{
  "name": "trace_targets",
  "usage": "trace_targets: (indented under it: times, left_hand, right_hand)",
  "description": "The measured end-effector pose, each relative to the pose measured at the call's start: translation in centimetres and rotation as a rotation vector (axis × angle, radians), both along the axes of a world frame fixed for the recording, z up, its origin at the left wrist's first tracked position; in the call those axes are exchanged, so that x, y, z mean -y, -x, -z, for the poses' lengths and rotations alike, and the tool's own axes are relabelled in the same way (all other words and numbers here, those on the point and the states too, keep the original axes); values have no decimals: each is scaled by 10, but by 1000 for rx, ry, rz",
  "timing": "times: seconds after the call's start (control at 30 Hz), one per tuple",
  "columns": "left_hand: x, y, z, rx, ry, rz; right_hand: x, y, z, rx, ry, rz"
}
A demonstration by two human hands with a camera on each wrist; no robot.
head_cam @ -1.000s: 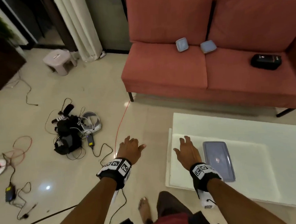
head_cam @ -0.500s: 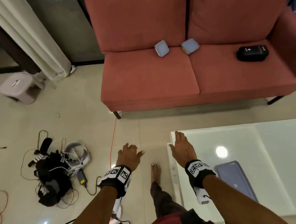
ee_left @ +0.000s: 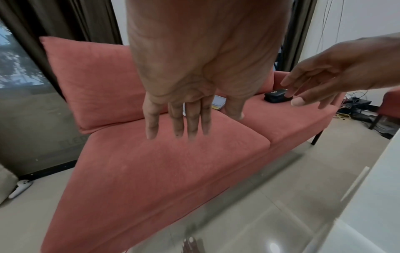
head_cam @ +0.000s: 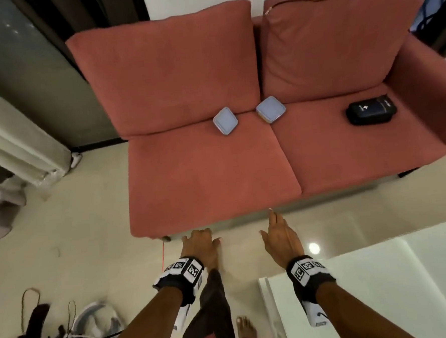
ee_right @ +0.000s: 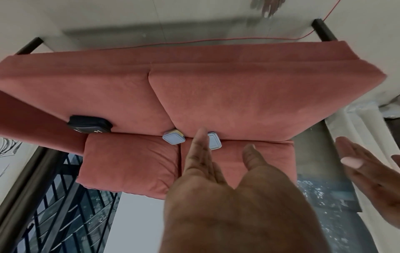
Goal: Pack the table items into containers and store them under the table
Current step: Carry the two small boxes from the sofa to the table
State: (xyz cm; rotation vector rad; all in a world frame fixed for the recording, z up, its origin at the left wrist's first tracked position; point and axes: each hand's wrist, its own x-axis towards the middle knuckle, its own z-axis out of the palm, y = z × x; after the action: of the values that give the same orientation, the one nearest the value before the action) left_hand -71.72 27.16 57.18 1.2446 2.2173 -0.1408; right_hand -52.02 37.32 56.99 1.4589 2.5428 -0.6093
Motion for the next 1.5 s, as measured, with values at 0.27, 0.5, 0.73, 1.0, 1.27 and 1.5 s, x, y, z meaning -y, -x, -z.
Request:
trace_targets:
  times: [0.27, 0.5, 0.73, 1.0, 1.27, 1.5]
  left_hand:
    - [-150, 105, 32, 71, 156, 151]
    - [-285, 160, 46, 122, 95, 238]
    - [-421, 195, 107, 134, -79, 0]
    - [-535, 242, 182, 148, -230, -436]
    - [-567, 247, 220, 147, -230, -540]
    - [-542, 187, 217, 332, -270, -630]
  right_hand:
    - [-128, 87, 22, 135, 34, -16]
    - [-241, 144, 32, 158, 57, 78]
    - [-367, 181, 96, 90, 116, 213]
    - [-540, 208, 177, 61, 32, 288]
    - [-663, 223, 233, 143, 36, 255]
    - [-621, 203, 232, 174, 57, 362]
